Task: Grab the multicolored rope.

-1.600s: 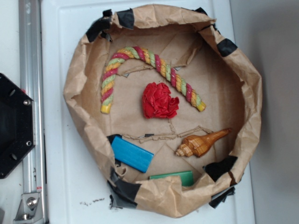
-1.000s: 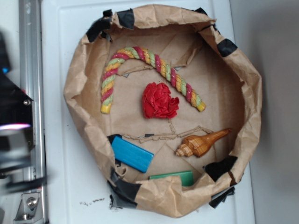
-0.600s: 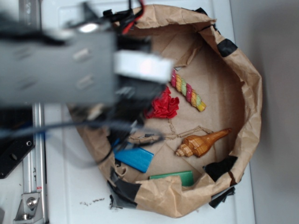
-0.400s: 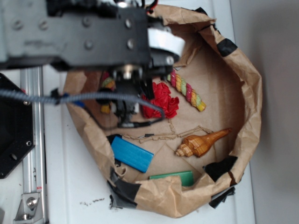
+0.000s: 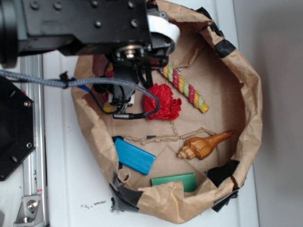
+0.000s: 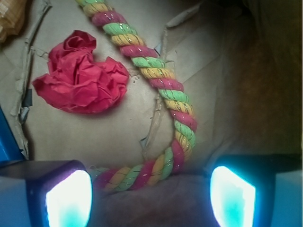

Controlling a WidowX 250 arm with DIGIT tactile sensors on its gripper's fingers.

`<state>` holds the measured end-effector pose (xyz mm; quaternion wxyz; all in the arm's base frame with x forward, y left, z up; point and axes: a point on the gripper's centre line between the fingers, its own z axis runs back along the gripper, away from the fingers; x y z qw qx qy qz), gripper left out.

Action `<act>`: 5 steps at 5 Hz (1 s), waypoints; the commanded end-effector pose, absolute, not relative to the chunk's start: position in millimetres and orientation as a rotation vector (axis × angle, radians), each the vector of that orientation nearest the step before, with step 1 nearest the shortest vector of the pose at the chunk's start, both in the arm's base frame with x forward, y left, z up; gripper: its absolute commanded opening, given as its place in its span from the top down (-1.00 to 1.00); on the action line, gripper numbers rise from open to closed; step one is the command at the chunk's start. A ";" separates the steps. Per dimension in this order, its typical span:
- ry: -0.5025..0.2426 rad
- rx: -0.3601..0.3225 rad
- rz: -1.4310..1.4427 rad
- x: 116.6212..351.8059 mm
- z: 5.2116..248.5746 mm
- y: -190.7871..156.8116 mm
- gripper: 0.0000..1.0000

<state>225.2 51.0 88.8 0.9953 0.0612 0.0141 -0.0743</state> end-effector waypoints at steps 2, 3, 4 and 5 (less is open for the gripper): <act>-0.109 0.146 -0.222 271.5 38.1 52.2 -1.00; -0.078 0.129 -0.279 282.2 21.5 53.5 -1.00; -0.063 0.132 -0.313 284.5 12.1 69.7 -1.00; -0.066 0.148 -0.303 289.2 14.8 82.8 -1.00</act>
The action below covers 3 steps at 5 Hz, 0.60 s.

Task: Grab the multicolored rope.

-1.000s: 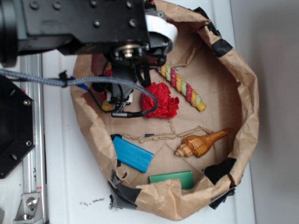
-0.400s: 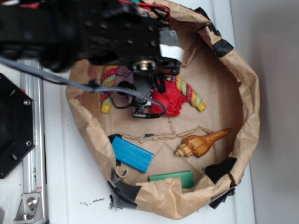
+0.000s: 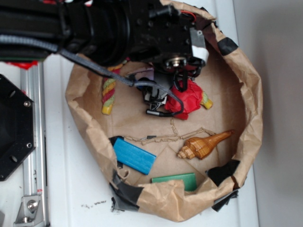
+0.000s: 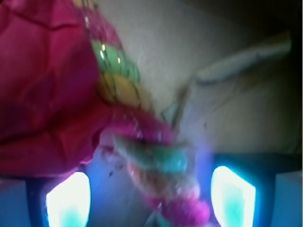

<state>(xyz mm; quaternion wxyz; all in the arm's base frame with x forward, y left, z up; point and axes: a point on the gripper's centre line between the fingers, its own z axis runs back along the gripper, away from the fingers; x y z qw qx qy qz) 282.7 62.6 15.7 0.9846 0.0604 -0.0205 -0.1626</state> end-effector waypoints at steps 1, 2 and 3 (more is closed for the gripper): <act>-0.054 0.209 -0.425 291.9 10.9 84.1 -1.00; -0.033 0.204 -0.438 292.6 -3.0 83.0 1.00; -0.043 0.204 -0.435 290.7 -1.6 81.0 1.00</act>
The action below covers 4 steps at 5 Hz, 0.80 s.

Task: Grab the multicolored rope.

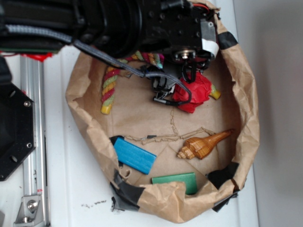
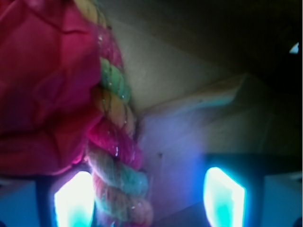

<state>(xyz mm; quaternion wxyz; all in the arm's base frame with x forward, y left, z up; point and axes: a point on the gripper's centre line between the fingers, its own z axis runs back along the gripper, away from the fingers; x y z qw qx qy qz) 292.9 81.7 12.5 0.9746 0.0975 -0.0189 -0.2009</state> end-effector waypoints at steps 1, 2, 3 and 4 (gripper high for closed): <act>-0.061 0.226 -0.422 283.5 8.2 76.4 1.00; -0.127 0.237 -0.366 274.5 57.7 64.7 1.00; -0.145 0.197 -0.208 267.4 108.0 54.6 1.00; -0.130 0.195 -0.156 268.8 158.1 44.9 1.00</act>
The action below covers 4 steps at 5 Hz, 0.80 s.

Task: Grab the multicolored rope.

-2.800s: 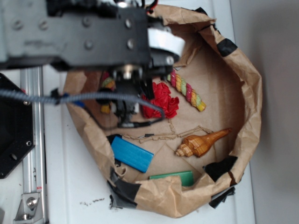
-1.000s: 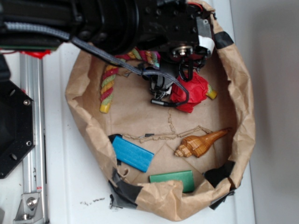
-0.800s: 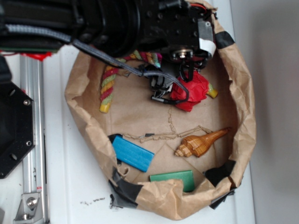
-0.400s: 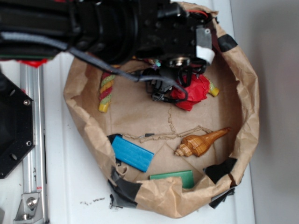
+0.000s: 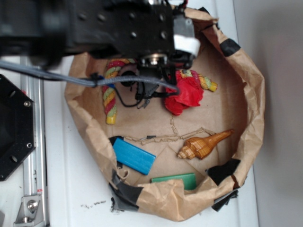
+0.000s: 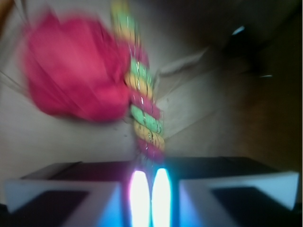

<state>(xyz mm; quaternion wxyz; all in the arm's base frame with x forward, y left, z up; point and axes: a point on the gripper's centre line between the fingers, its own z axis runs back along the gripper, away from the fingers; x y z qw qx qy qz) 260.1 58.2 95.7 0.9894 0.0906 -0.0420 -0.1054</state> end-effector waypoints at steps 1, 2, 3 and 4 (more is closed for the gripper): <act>-0.115 0.217 -0.103 273.0 169.2 34.6 1.00; -0.083 0.223 -0.074 278.1 168.7 28.0 1.00; -0.067 0.249 -0.125 275.0 160.2 30.2 1.00; -0.107 0.225 -0.287 265.2 128.2 60.4 -1.00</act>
